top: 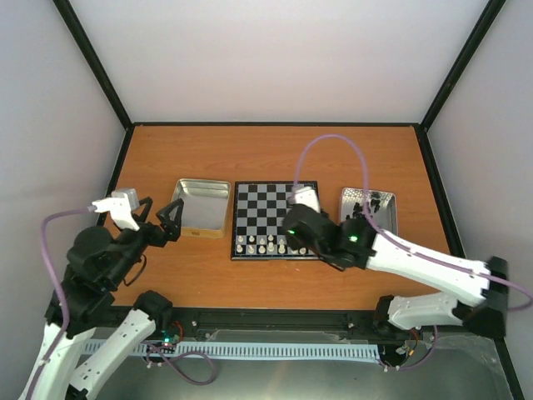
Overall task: Set up the chess pieces on the board
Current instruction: Reset both arms
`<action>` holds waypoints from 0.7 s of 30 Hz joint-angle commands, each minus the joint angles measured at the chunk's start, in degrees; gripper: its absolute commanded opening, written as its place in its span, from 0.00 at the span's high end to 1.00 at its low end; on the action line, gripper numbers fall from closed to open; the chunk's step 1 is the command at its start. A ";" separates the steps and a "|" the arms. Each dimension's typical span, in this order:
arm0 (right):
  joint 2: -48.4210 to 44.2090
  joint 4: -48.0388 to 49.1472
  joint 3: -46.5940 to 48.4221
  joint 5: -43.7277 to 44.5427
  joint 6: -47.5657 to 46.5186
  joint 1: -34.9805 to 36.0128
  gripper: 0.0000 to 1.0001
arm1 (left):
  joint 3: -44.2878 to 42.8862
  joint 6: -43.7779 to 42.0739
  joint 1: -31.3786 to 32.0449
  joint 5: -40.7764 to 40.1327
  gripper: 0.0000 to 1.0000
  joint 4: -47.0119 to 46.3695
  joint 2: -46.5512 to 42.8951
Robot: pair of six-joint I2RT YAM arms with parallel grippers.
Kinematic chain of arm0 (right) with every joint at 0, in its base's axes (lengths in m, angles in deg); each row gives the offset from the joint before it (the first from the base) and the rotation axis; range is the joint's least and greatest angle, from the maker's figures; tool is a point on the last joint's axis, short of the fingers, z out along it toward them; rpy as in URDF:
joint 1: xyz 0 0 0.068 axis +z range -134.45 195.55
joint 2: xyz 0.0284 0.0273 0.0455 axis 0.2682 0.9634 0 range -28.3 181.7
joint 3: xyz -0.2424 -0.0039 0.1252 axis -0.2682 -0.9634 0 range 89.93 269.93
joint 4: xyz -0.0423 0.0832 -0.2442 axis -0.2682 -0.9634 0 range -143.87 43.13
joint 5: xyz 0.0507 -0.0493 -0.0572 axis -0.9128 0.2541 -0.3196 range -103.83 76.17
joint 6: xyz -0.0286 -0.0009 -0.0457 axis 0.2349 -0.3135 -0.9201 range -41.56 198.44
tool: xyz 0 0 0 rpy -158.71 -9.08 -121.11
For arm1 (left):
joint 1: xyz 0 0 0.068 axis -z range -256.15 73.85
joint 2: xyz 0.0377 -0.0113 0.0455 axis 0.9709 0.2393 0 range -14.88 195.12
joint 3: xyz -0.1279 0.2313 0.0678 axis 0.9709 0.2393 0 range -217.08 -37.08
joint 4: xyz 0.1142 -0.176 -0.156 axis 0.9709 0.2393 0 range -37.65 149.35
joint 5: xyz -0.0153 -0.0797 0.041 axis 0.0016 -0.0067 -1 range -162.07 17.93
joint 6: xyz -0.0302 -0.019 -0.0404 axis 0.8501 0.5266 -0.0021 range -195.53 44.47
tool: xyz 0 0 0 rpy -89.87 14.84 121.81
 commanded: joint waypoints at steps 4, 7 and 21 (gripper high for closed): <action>-21.90 -19.30 -0.17 18.94 4.66 0.31 0.26 | -11.22 -6.99 0.29 -2.89 0.00 5.21 -0.88; -29.99 -22.71 1.70 21.28 2.39 0.31 0.20 | -14.78 -9.17 0.29 -4.74 0.00 6.32 -1.85; -35.45 -38.86 16.33 35.14 4.35 0.31 0.00 | -24.69 -9.62 0.32 -19.33 0.00 20.59 -0.96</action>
